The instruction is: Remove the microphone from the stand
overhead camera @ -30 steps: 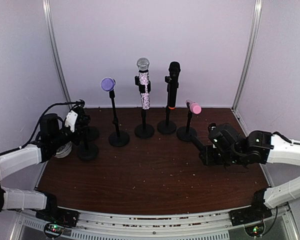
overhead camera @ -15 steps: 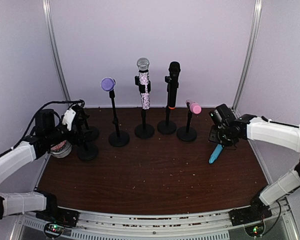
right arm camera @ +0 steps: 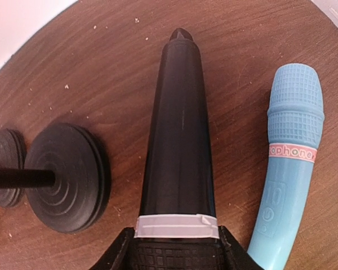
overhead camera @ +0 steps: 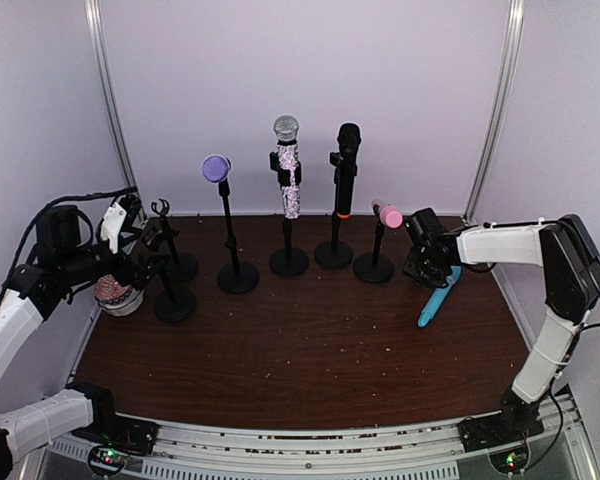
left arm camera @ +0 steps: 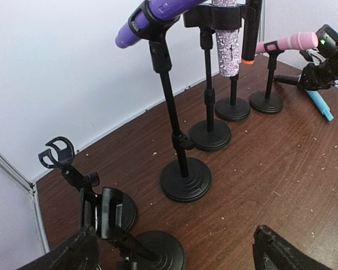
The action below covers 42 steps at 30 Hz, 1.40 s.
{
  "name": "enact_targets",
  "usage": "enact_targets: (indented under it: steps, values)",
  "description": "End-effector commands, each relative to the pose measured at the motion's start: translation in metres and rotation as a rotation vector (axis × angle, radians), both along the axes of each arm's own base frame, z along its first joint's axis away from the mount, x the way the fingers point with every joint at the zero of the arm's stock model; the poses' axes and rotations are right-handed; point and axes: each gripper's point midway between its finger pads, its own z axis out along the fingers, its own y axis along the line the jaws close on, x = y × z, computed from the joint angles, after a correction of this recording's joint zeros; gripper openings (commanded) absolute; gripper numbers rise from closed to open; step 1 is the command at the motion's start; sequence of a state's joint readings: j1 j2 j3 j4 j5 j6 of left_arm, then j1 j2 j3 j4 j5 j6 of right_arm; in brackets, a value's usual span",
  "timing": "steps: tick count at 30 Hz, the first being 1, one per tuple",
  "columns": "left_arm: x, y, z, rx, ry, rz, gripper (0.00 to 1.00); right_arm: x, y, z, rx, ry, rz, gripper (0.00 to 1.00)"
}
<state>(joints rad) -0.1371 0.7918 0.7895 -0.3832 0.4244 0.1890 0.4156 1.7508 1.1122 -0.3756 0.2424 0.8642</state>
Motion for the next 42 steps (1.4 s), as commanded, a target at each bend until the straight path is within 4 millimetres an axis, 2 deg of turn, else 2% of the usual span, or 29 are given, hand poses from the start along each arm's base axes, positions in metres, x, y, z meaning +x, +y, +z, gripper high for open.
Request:
enact_targets:
  steps: [1,4,8,13,19,22,25,29,31,38,42]
  values:
    - [-0.006,-0.006,0.032,-0.047,-0.031,-0.035,0.98,0.001,0.003,-0.012,0.087,0.032,-0.021,0.32]
    - [-0.007,-0.012,0.051,-0.073,-0.058,-0.071,0.98,-0.003,0.003,-0.018,0.104,0.046,-0.014,0.45]
    - [-0.006,-0.017,0.069,-0.125,-0.057,-0.093,0.98,-0.007,0.002,-0.024,0.140,0.052,-0.025,0.51]
    - [-0.004,-0.024,0.077,-0.197,-0.043,-0.119,0.98,-0.011,0.004,-0.027,0.181,0.057,-0.026,0.65]
    - [-0.002,-0.024,0.082,-0.194,-0.056,-0.117,0.98,-0.012,0.003,-0.016,0.184,0.025,-0.013,0.70]
    - [-0.003,-0.024,0.085,-0.193,-0.057,-0.120,0.98,-0.011,0.002,0.007,0.183,-0.032,0.002,0.70]
    - [-0.004,-0.025,0.092,-0.206,-0.063,-0.128,0.98,-0.011,0.000,0.044,0.167,-0.115,0.038,0.73]
    - [-0.006,-0.028,0.105,-0.236,-0.072,-0.146,0.98,-0.026,0.003,0.102,0.093,-0.256,0.130,0.82]
    - [-0.008,-0.031,0.106,-0.238,-0.071,-0.165,0.98,-0.036,0.009,0.124,0.042,-0.328,0.195,0.86]
    - [-0.009,-0.033,0.094,-0.234,-0.049,-0.178,0.98,-0.069,0.044,0.168,-0.207,-0.459,0.439,0.89]
    - [-0.010,-0.035,0.097,-0.246,-0.058,-0.194,0.98,-0.068,0.055,0.195,-0.209,-0.512,0.475,0.93]
